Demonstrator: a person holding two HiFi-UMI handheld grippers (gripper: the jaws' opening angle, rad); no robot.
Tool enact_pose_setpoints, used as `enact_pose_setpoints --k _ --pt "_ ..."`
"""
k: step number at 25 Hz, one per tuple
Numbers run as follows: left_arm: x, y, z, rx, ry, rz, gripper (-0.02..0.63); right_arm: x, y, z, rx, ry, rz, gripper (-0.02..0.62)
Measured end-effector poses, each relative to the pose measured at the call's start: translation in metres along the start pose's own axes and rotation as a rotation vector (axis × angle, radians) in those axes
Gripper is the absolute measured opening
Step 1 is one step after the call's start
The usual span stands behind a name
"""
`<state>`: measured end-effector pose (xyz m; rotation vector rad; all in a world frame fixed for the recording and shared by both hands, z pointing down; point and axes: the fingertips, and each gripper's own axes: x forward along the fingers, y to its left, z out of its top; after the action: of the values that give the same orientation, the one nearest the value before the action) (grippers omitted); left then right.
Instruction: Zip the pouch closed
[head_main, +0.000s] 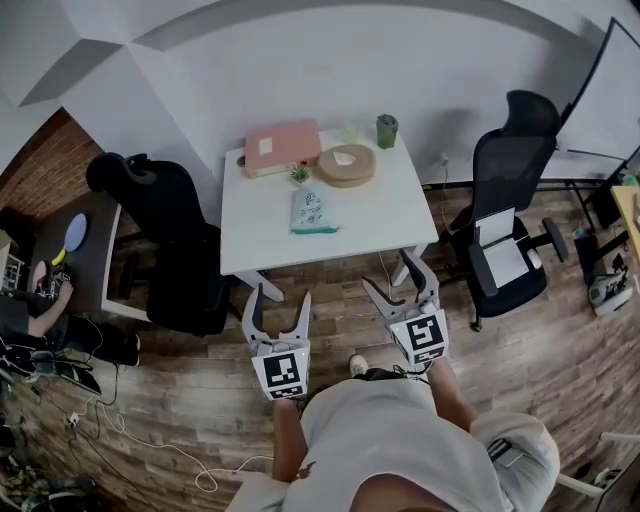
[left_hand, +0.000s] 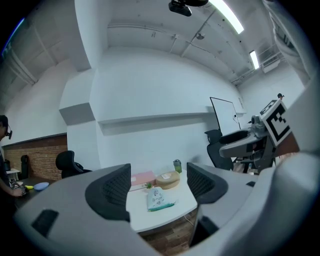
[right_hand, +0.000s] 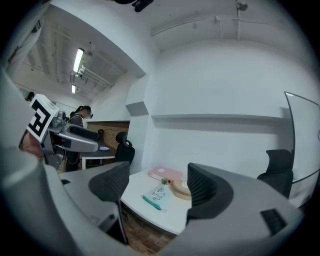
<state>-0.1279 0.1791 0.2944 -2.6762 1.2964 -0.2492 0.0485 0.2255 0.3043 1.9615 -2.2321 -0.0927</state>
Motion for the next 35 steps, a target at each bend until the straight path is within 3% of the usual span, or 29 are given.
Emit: enact_pose_setpoints --k 18,35 --pt "0.068 0.01 -0.005 0.005 0.014 0.009 0.341 0.059 -0.033 -0.013 0.019 0.008 0.016 0.362" --pt "0.16 0.065 -0.008 -0.019 0.002 -0.024 0.339 0.155 -0.061 -0.006 0.012 0.024 -0.03 0.357"
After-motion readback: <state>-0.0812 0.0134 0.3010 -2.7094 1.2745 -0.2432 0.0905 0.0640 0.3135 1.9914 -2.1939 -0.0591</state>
